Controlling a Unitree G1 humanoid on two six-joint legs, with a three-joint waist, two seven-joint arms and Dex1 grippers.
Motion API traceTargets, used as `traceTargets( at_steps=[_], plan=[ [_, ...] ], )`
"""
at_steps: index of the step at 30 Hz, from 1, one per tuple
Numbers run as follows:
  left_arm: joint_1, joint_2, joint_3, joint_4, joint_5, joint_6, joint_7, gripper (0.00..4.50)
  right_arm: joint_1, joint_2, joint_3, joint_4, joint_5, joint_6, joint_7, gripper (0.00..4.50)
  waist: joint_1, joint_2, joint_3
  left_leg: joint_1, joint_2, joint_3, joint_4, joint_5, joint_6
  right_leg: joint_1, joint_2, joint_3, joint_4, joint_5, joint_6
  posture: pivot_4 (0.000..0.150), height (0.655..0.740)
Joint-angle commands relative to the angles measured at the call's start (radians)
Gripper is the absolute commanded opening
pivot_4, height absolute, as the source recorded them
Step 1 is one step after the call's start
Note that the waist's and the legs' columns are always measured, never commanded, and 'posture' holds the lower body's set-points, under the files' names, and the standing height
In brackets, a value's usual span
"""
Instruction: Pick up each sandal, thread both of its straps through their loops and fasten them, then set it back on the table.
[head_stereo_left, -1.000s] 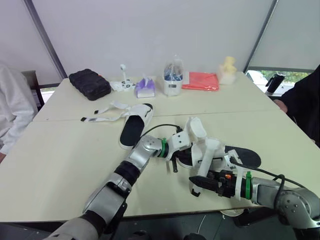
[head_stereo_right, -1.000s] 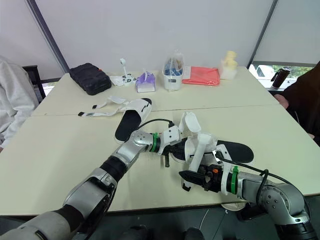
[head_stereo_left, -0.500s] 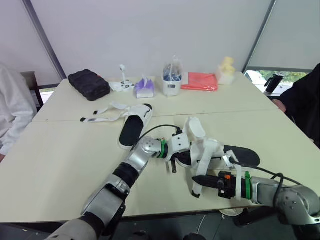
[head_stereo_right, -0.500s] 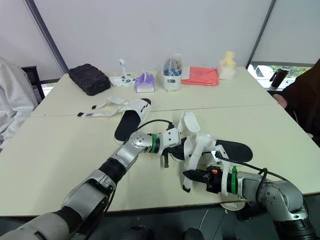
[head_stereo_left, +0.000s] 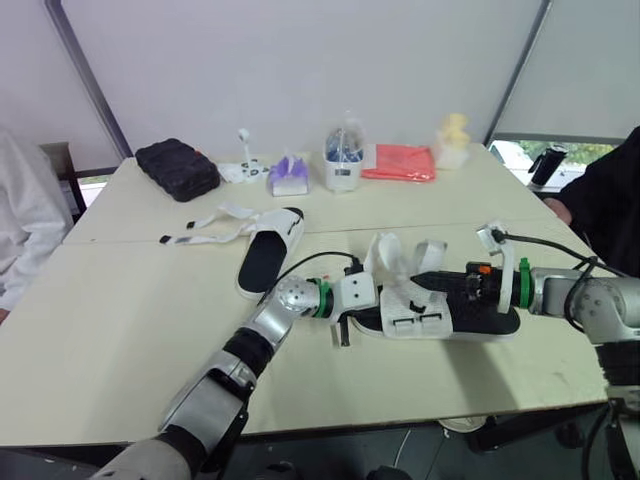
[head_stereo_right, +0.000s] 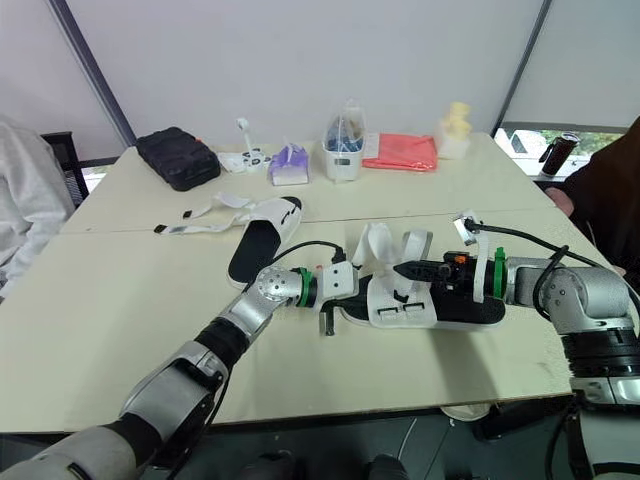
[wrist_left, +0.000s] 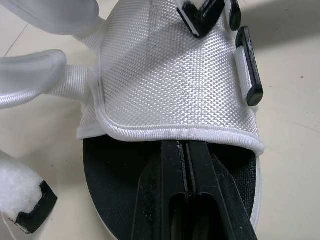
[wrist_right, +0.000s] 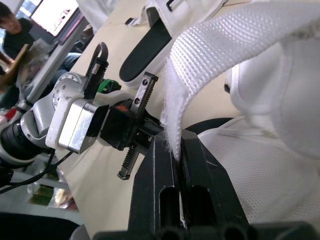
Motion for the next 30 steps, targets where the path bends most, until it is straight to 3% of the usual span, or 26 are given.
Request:
traceTargets(
  at_steps=[1,8,16,24,30],
  plan=[
    [0.055,0.016,-0.017,-0.020,0.025,0.065,-0.002,0.00,-0.067,-0.031,0.017,0.049,-0.049,-0.005,0.100,0.04,0.001,0.000,0.000,0.000,0.000,0.000,0.000,0.000,0.000,0.000,0.000,0.000,0.000,0.000,0.000,0.150,0.7400],
    [0.098,0.026,-0.028,-0.089,0.029,0.112,-0.004,0.00,-0.132,-0.062,0.061,0.138,-0.098,0.073,0.249,0.04,0.004,0.000,0.000,0.000,0.000,-0.001,-0.001,0.000,0.000,0.000,0.000,0.000,0.000,0.000,0.000,0.150,0.7400],
    [0.112,0.021,-0.038,-0.117,0.031,0.134,0.003,0.00,-0.161,-0.068,0.063,0.179,-0.119,0.153,0.293,0.04,0.005,0.000,0.000,0.000,0.000,-0.001,-0.001,0.000,-0.001,0.000,0.000,0.000,-0.001,0.000,0.000,0.150,0.7400],
    [0.124,0.020,-0.041,-0.140,0.029,0.148,0.001,0.00,-0.120,-0.055,0.121,0.185,-0.235,0.029,0.316,0.04,0.006,0.000,0.000,-0.001,0.000,-0.001,-0.001,-0.001,-0.001,0.000,0.000,0.000,-0.001,0.000,0.000,0.150,0.7400],
    [0.126,0.022,-0.041,-0.145,0.029,0.153,0.002,0.00,-0.118,-0.066,0.160,0.159,-0.259,0.041,0.378,0.04,0.005,0.000,0.000,-0.001,0.000,0.000,-0.001,-0.001,-0.001,-0.001,0.000,0.000,-0.001,0.000,0.000,0.150,0.7400]
  ],
)
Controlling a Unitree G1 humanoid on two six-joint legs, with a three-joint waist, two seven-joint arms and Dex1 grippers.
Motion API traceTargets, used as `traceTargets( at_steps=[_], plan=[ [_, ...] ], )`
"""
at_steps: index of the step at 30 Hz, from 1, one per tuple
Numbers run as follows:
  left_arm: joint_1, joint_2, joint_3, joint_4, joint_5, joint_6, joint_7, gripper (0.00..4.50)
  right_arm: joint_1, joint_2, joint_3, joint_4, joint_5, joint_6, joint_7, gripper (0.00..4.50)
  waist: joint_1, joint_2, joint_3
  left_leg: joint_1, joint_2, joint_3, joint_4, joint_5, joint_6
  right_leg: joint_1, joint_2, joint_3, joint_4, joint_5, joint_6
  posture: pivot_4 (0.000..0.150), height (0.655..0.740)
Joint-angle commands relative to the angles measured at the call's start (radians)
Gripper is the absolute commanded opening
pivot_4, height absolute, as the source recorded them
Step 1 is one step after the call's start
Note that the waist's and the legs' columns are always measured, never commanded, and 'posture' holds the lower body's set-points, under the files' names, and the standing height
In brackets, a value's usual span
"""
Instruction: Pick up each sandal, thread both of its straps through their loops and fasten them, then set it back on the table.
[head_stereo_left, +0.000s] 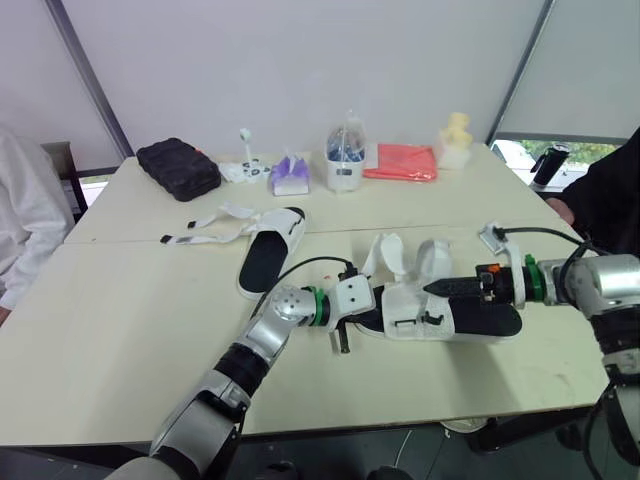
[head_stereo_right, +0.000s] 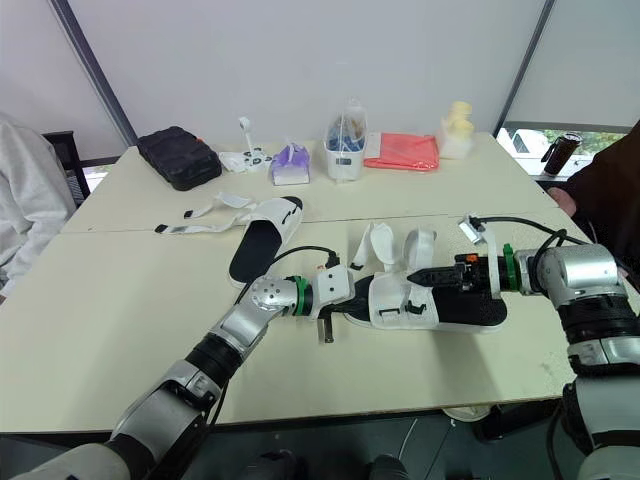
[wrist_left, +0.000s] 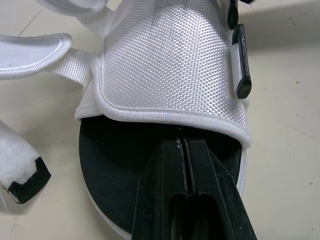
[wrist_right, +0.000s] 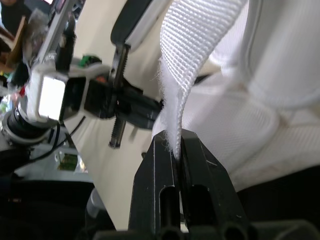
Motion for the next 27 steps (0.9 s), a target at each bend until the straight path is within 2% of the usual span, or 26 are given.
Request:
traceTargets(
  at_steps=[1,5,11,19,27],
  plan=[
    [0.034,0.007,-0.040,0.029,0.030,0.029,-0.016,0.00,-0.011,-0.018,0.010,-0.031,-0.010,0.010,0.043,0.04,0.000,0.000,0.000,0.000,0.000,0.000,0.000,0.000,0.000,0.000,0.000,0.000,0.000,0.000,0.000,0.150,0.7400],
    [0.035,0.007,-0.038,0.027,0.029,0.033,-0.014,0.00,-0.009,0.006,-0.001,-0.027,-0.038,-0.033,0.019,0.04,0.000,0.000,0.000,0.000,0.000,0.000,0.000,0.000,0.000,0.000,0.000,0.000,0.000,0.000,0.000,0.150,0.7400],
    [0.040,0.011,-0.039,0.023,0.030,0.034,-0.014,0.00,-0.111,0.036,-0.101,0.063,0.014,0.038,0.014,0.04,0.001,0.000,0.000,0.000,0.000,0.000,0.000,0.000,0.000,0.000,0.000,0.000,0.000,0.000,0.000,0.150,0.7400],
    [0.046,0.009,-0.041,0.016,0.031,0.039,-0.012,0.00,-0.121,0.029,-0.054,0.138,-0.061,-0.023,0.055,0.04,0.000,0.000,0.000,0.000,0.000,0.000,0.000,0.000,0.000,0.000,0.000,0.000,0.000,0.000,0.000,0.150,0.7400],
    [0.052,0.011,-0.046,0.013,0.034,0.039,-0.010,0.00,-0.103,0.022,-0.040,0.141,-0.058,0.028,0.116,0.04,0.000,0.000,0.000,0.000,0.000,0.000,0.000,0.000,0.000,0.000,0.000,0.000,0.000,0.000,0.000,0.150,0.7400]
  ],
)
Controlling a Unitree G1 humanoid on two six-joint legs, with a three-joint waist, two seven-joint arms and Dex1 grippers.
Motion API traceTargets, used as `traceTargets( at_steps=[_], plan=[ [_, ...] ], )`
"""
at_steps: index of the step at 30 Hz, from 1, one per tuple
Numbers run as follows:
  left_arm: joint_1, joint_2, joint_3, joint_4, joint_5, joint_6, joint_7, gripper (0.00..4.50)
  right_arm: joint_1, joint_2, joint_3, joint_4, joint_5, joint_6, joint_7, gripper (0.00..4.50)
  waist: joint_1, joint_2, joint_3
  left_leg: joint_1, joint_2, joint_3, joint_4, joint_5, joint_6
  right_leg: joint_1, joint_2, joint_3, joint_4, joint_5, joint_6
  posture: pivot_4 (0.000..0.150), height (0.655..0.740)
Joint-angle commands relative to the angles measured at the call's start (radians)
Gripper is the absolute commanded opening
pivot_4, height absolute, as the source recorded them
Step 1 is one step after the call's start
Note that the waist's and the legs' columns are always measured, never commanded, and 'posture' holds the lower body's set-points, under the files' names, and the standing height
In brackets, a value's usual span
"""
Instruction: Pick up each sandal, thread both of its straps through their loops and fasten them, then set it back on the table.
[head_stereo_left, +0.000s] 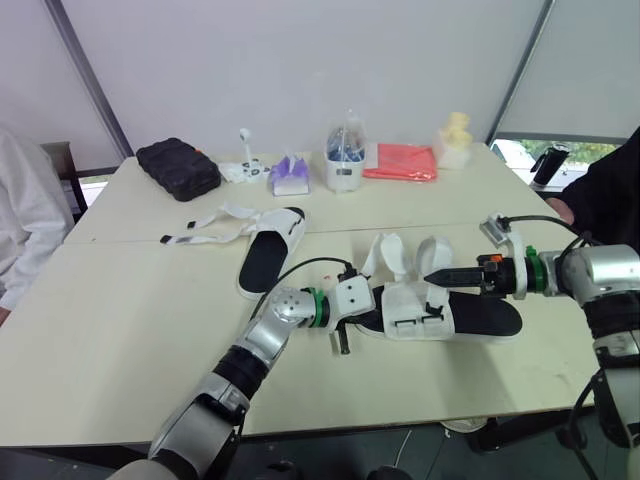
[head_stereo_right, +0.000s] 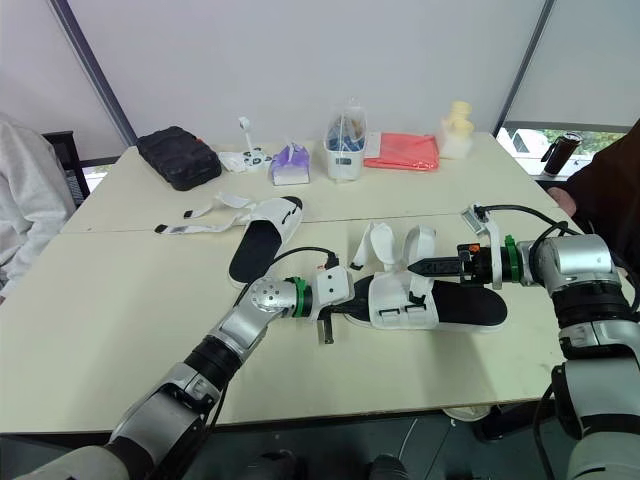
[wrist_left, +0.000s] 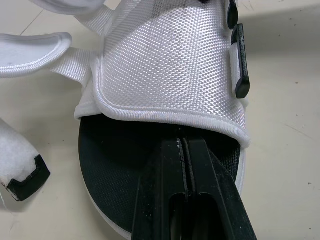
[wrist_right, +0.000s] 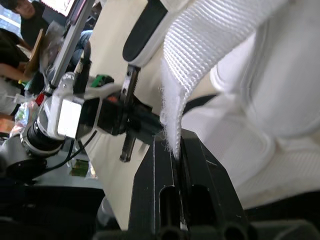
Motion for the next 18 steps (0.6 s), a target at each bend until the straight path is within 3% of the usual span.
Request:
traceTargets(
  at_steps=[1,7,13,18],
  plan=[
    [0.037,0.008,-0.046,0.034,0.034,0.034,-0.018,0.00,-0.012,-0.013,-0.015,-0.011,0.015,0.031,0.030,0.04,0.000,0.000,0.000,0.000,0.000,0.000,0.000,0.000,0.000,0.000,0.000,0.000,0.000,0.000,0.000,0.150,0.7400],
    [0.034,0.004,-0.049,0.038,0.037,0.032,-0.014,0.00,0.012,-0.004,0.026,-0.002,-0.036,-0.005,0.029,0.04,0.001,0.000,0.000,0.000,0.000,0.000,0.000,0.000,0.000,0.000,0.000,0.000,0.000,0.000,0.000,0.150,0.7400],
    [0.036,0.006,-0.052,0.037,0.040,0.034,-0.013,0.00,0.052,0.013,0.081,0.006,-0.149,-0.179,-0.012,0.04,0.001,0.000,0.000,0.000,0.000,0.000,0.000,0.000,0.000,0.000,0.000,0.000,0.000,0.000,0.000,0.150,0.7400],
    [0.038,0.007,-0.054,0.034,0.040,0.040,-0.015,0.00,0.075,0.005,0.072,-0.050,-0.124,-0.176,0.051,0.04,0.000,0.000,0.000,0.000,0.000,0.000,0.000,0.000,0.000,0.000,0.000,0.000,0.000,0.000,0.000,0.150,0.7400]
  ],
)
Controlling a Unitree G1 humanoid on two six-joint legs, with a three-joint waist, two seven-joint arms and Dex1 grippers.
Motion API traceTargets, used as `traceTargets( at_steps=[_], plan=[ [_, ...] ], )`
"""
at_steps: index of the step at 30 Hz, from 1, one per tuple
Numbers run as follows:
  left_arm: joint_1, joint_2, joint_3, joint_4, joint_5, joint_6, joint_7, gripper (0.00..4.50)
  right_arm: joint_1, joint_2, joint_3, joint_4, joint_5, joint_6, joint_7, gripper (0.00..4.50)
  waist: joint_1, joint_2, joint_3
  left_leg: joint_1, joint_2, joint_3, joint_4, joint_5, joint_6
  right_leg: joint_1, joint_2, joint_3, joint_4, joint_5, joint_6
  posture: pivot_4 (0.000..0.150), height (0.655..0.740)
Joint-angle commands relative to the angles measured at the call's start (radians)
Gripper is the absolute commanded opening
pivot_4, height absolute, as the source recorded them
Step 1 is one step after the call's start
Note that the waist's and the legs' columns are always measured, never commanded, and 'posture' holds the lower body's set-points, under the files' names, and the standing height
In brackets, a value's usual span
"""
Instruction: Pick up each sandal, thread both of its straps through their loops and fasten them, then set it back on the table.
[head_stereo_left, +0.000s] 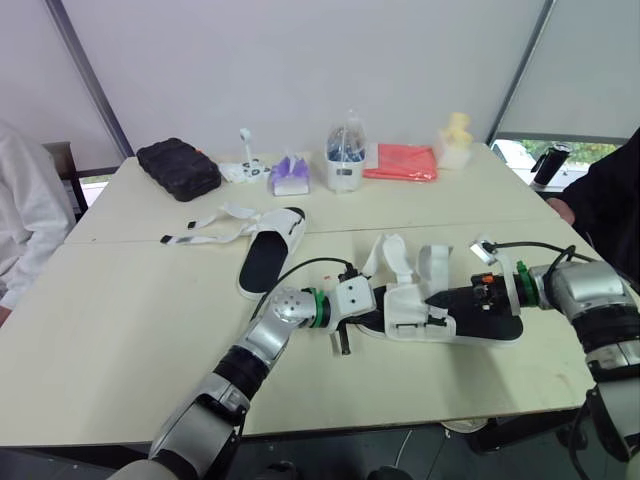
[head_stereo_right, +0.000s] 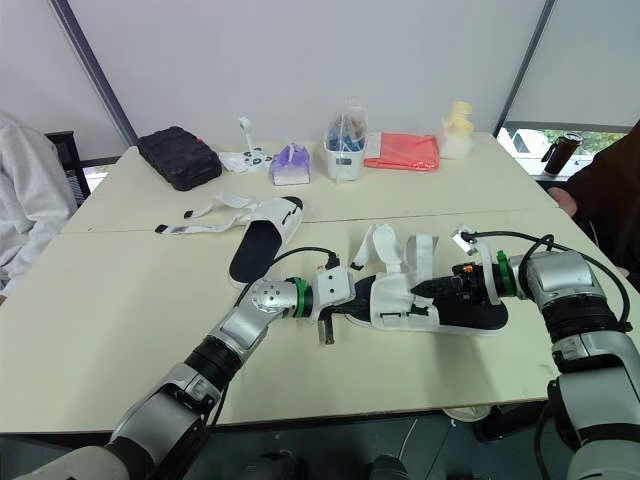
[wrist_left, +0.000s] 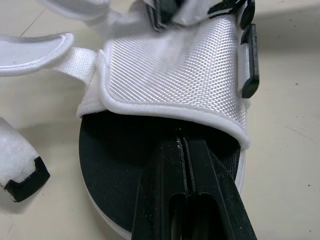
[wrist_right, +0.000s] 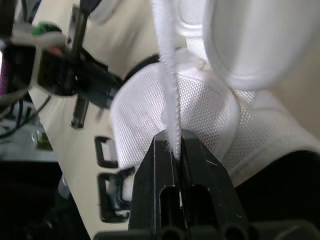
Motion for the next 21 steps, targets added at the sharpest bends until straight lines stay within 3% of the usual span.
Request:
traceTargets(
  at_steps=[1,10,21],
  plan=[
    [0.039,0.009,-0.051,0.035,0.040,0.041,-0.017,0.00,0.018,-0.012,-0.006,-0.059,0.018,0.016,0.050,0.04,0.000,0.000,0.000,0.000,0.000,0.000,0.000,0.000,0.000,0.000,0.000,0.000,0.000,0.000,0.000,0.150,0.7400],
    [0.038,0.010,-0.058,0.041,0.043,0.047,-0.022,0.00,0.050,-0.026,-0.088,-0.175,0.084,0.076,0.044,0.04,-0.001,0.000,0.000,0.000,0.000,0.000,0.000,0.000,0.000,0.000,0.000,0.000,0.000,0.000,0.000,0.150,0.7400],
    [0.049,0.001,-0.070,0.032,0.037,0.073,-0.036,0.00,0.180,-0.077,-0.079,-0.372,0.079,0.030,0.021,0.04,0.002,0.000,0.000,0.000,0.000,0.000,0.000,0.000,0.000,0.000,0.000,0.000,0.000,0.000,0.000,0.150,0.7400]
  ],
)
